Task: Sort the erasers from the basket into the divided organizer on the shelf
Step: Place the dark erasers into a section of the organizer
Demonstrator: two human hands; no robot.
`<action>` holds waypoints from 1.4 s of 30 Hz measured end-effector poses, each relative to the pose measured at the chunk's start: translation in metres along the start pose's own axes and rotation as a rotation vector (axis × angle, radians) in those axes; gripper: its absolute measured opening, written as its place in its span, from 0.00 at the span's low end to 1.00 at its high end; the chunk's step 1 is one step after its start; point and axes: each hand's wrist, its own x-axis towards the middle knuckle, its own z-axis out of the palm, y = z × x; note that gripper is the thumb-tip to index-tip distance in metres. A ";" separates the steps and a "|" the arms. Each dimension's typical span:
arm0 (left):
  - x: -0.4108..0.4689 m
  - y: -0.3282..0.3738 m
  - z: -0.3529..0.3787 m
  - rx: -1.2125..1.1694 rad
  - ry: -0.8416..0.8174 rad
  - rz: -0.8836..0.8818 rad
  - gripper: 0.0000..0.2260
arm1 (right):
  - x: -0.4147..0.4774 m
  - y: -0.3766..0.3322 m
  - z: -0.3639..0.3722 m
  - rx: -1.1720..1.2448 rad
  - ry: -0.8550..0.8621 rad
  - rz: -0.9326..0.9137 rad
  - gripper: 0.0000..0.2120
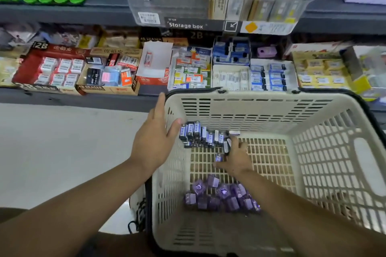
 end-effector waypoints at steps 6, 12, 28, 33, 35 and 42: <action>-0.001 -0.003 0.002 -0.014 0.010 0.001 0.32 | 0.008 0.007 -0.007 -0.067 -0.034 -0.076 0.37; -0.001 -0.003 0.003 0.002 0.012 0.013 0.32 | 0.015 0.010 -0.010 0.089 0.079 -0.030 0.24; 0.001 -0.008 0.006 0.016 0.019 0.009 0.31 | 0.012 -0.015 0.010 0.079 0.075 -0.102 0.46; 0.001 -0.008 0.007 0.016 0.014 0.005 0.31 | 0.013 -0.014 -0.002 -0.025 -0.052 -0.174 0.37; 0.001 -0.007 0.006 0.014 0.011 0.004 0.31 | 0.012 -0.015 -0.008 -0.069 -0.067 -0.180 0.37; 0.002 -0.009 0.008 0.011 0.011 0.003 0.31 | 0.003 -0.050 -0.021 0.461 -0.072 -0.143 0.36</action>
